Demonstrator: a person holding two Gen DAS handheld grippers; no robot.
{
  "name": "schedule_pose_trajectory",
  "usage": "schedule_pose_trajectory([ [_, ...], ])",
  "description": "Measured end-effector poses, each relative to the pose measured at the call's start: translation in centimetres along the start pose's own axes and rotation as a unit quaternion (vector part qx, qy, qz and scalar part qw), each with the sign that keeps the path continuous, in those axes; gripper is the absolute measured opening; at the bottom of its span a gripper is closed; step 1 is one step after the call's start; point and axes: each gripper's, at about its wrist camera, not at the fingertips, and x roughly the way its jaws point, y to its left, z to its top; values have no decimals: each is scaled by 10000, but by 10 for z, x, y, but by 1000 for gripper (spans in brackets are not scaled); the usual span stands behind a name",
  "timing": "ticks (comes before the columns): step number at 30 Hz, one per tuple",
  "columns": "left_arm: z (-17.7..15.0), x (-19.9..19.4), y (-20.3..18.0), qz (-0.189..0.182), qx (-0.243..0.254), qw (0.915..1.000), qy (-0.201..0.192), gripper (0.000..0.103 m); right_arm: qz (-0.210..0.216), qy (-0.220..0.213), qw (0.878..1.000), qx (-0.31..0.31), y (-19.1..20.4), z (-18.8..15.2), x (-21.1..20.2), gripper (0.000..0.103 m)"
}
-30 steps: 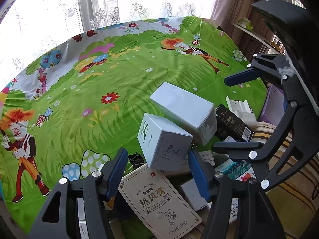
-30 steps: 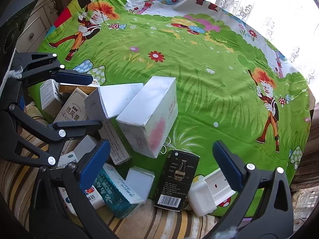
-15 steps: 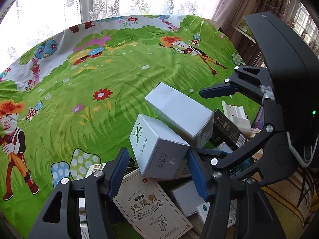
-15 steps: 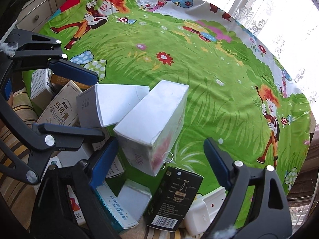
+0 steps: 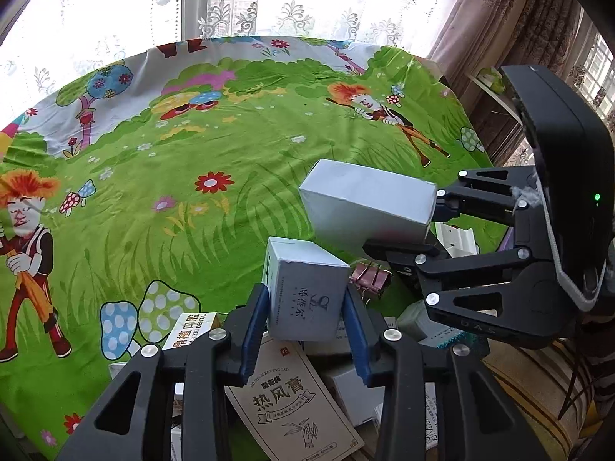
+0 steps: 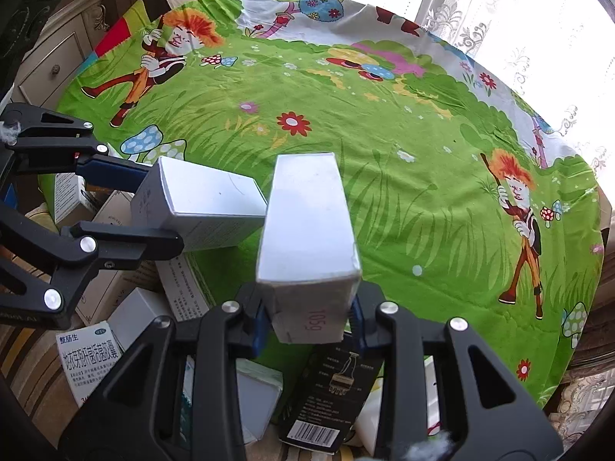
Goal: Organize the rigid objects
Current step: 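Close the left tool on the small white box while the right tool grips the white rectangular box, then carry both boxes into the purple-rimmed storage box and open both tools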
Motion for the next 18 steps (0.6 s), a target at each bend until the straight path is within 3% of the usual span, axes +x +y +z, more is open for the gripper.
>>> schedule_pose_trajectory([
  [10,3,-25,0,31,-306,9989,-366,39,2,-439,9977,510,-20,-3,-37,37],
  [18,-1,-62,-14,-168,-561,9951,-791,39,-52,-689,9927,993,-36,-28,-78,37],
])
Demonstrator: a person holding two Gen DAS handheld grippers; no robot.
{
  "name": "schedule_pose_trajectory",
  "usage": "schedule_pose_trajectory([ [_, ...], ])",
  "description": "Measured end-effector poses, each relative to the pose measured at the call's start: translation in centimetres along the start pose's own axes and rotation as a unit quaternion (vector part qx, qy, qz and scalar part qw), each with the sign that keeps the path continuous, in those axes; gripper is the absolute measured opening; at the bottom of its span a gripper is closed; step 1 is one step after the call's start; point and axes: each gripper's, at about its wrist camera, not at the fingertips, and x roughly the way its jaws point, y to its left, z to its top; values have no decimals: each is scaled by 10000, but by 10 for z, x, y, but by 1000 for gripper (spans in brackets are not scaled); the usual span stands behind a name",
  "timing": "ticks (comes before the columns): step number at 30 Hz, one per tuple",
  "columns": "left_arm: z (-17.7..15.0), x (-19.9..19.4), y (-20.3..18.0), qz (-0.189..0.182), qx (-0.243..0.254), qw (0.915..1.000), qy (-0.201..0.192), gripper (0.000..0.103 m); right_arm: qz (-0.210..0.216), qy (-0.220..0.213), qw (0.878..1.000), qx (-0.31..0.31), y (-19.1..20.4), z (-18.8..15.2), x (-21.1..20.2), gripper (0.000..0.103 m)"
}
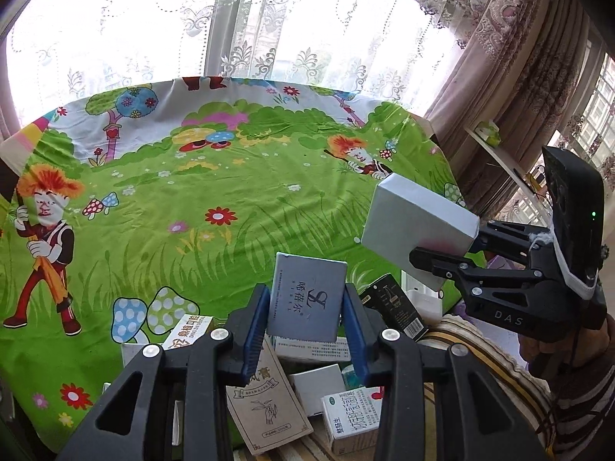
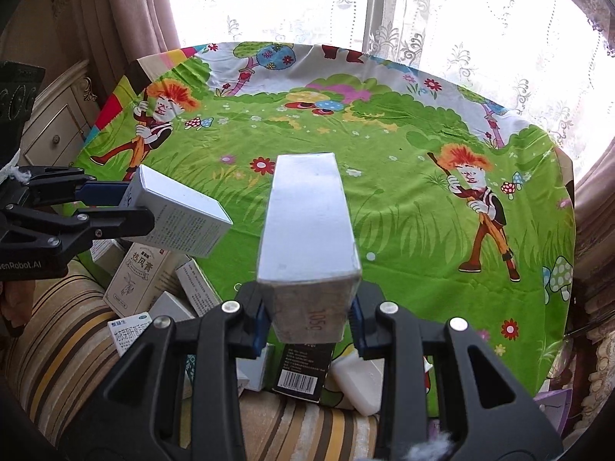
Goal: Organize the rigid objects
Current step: 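Carry both boxes into the purple-rimmed storage box and open both tools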
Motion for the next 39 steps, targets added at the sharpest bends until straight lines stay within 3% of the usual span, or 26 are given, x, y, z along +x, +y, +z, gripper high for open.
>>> schedule_pose_trajectory([
  [7,-8,-28,-40,-425,48,9988,-250,39,-208,-134,9991,353,-17,-33,-41,37],
  [14,-27,-31,-82,-1019,18,9947,-159,39,-478,-9,9958,785,-42,-80,-68,37],
  [20,-42,-17,-123,-1537,-1,9881,62,39,-839,69,9890,1214,-69,-124,-95,37],
  [31,-71,25,-198,-2418,-127,9658,926,39,-1423,283,9647,2197,-125,-184,-124,38],
  [35,-85,38,-221,-2493,43,9609,1203,39,-1477,417,9588,2389,-136,-203,-125,38],
  [39,-91,46,-234,-2342,256,9626,1338,40,-1494,509,9545,2528,-142,-217,-127,38],
])
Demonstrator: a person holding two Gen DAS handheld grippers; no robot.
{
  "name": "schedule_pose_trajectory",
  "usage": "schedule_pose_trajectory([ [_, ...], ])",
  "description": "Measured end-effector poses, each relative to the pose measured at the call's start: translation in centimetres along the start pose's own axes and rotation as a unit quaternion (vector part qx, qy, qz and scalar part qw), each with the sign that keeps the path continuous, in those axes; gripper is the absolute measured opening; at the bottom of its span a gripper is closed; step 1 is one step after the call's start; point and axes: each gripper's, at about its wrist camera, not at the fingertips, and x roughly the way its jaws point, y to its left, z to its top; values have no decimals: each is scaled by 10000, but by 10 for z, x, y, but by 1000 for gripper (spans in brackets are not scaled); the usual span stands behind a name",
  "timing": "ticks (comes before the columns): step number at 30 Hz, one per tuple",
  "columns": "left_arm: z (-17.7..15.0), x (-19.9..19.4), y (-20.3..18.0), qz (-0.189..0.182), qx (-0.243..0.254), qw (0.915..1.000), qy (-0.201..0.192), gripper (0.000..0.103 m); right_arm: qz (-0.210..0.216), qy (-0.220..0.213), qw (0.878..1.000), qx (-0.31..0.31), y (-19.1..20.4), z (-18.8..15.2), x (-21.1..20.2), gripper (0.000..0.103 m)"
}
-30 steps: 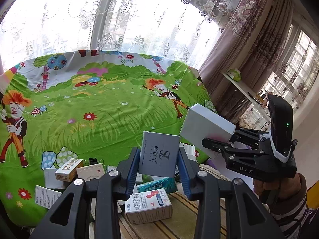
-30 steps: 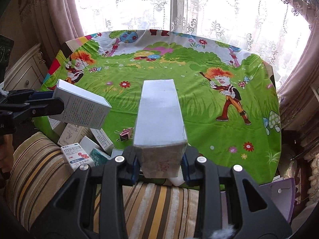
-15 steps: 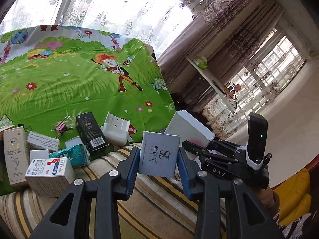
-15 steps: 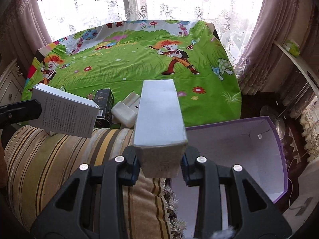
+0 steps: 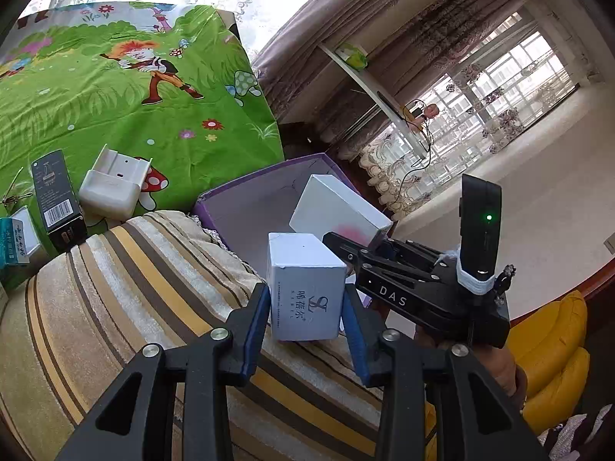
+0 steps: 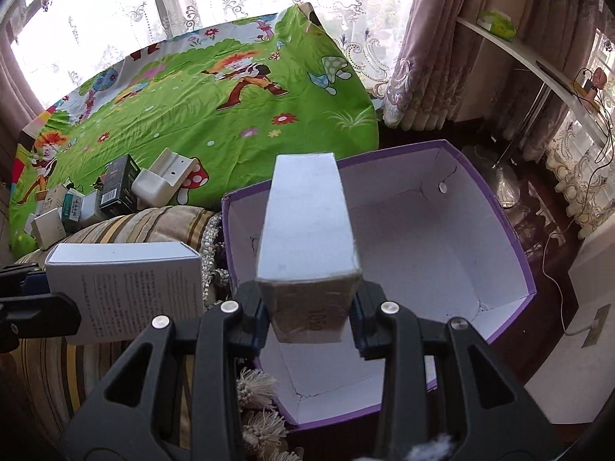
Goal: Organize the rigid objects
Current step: 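Carry both boxes into the purple-rimmed storage box and open both tools, then move both tools back over the pile toward the next two boxes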
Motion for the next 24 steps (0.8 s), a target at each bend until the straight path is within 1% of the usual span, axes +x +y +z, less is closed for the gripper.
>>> schedule_pose_trajectory([
  [1,-1,3,0,51,19,10000,67,41,5,11,10000,48,-3,-1,0,39],
  [2,-1,5,0,84,32,9999,119,47,-14,31,9999,96,-5,-2,0,41],
  [3,-1,5,1,121,42,9998,151,55,-44,50,9999,130,-8,-2,0,46],
  [4,-2,5,1,144,59,9997,162,58,-70,36,9998,159,-11,-4,-1,52],
  [6,-3,3,0,149,82,9998,134,62,-74,-17,9998,198,-13,-4,-4,58],
  [7,-4,2,0,165,104,9997,118,62,-69,-32,9998,190,-13,-4,-6,60],
  [11,-5,-5,-1,206,129,9997,45,63,-87,-138,9997,170,-12,-2,-12,61],
  [13,-6,-12,1,249,148,9996,-58,63,14,-206,9996,212,-11,0,-14,62],
  [15,-8,-20,5,272,106,9993,-243,63,99,-237,9994,231,-8,2,-16,63],
  [20,-12,-39,12,443,81,9973,-577,63,339,-294,9989,114,10,4,-18,68],
  [24,-18,-55,17,668,112,9954,-671,63,568,-269,9980,-21,27,8,-19,71],
])
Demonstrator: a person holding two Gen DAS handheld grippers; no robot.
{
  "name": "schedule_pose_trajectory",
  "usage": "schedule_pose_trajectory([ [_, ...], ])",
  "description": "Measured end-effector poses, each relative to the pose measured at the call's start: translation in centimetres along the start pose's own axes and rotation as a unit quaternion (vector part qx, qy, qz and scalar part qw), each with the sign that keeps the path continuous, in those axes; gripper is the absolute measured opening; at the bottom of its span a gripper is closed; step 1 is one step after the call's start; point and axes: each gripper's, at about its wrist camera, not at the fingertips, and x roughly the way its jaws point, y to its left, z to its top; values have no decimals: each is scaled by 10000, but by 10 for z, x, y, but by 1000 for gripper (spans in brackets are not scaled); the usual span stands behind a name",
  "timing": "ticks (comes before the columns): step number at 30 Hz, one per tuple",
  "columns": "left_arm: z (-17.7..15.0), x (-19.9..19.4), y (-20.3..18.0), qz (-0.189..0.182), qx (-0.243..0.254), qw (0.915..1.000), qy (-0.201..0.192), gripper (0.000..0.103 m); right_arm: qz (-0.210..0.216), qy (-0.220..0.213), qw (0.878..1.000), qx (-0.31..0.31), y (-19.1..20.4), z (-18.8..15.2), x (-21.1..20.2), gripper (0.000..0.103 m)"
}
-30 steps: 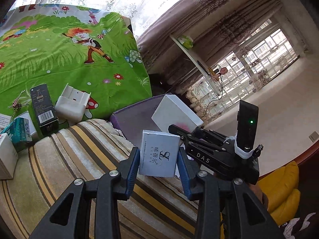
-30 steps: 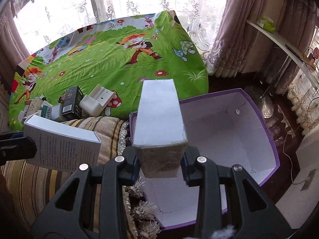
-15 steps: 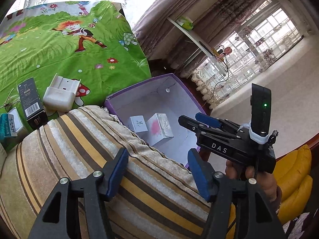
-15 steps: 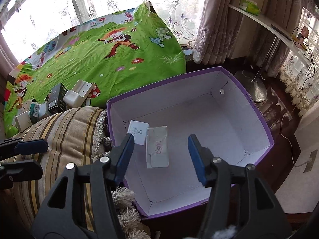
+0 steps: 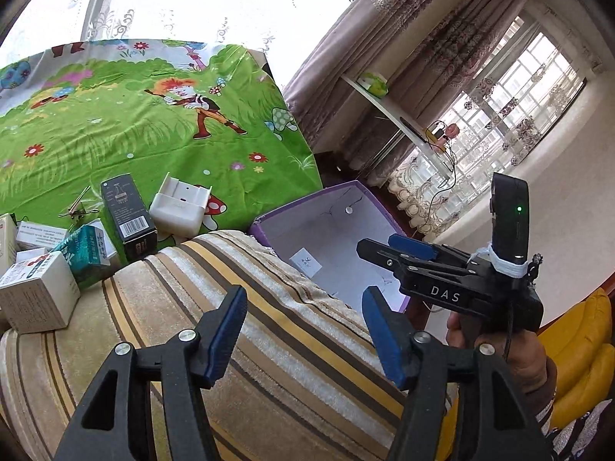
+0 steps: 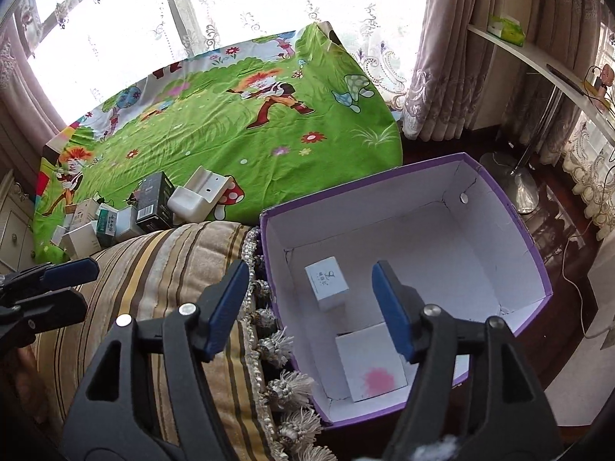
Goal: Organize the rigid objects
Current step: 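Move both tools back over the pile toward the next two boxes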
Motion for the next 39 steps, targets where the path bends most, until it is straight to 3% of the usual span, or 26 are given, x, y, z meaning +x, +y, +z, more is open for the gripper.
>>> schedule_pose_trajectory([
  [4,-6,-19,16,175,-121,9997,-125,63,116,45,9999,-117,16,3,1,76],
  [18,-35,-96,94,907,-806,9902,-685,63,380,189,9941,-1000,89,3,8,76],
  [39,-35,-115,155,1223,-1367,9805,-707,63,1019,532,9755,-1877,195,1,30,79],
])
